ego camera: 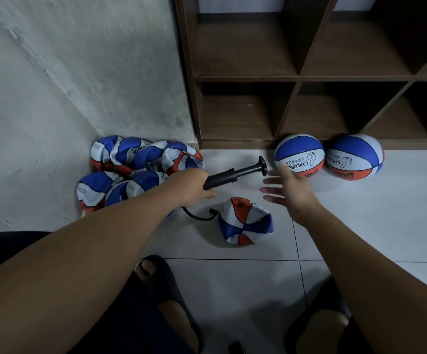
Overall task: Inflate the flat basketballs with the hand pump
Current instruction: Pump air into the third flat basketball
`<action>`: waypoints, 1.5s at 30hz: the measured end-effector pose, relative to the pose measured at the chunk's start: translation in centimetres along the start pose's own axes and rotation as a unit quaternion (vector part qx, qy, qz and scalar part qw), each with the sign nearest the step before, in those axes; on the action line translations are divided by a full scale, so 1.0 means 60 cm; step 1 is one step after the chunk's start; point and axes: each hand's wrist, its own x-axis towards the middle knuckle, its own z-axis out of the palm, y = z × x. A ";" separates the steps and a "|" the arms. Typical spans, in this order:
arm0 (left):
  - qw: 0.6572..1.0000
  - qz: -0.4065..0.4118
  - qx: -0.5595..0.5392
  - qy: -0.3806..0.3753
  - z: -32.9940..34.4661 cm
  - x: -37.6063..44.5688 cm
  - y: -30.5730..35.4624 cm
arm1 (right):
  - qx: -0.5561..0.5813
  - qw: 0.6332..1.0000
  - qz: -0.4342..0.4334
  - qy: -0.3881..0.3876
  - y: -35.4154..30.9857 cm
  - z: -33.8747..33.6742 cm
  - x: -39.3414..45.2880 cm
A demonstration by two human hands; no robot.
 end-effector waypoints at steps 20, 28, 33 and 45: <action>0.995 0.066 0.070 0.026 0.002 -0.015 0.026 | -0.130 0.982 -0.071 0.118 -0.002 0.007 -0.045; 0.991 0.076 0.070 0.082 0.009 -0.030 0.056 | -0.146 0.977 -0.108 0.108 -0.011 0.048 -0.062; 0.984 0.084 0.123 0.094 -0.002 -0.033 0.070 | -0.147 0.977 -0.118 0.104 -0.002 0.061 -0.065; 0.987 0.100 0.089 0.085 -0.011 -0.021 0.023 | -0.085 0.996 -0.038 -0.002 -0.035 0.016 -0.053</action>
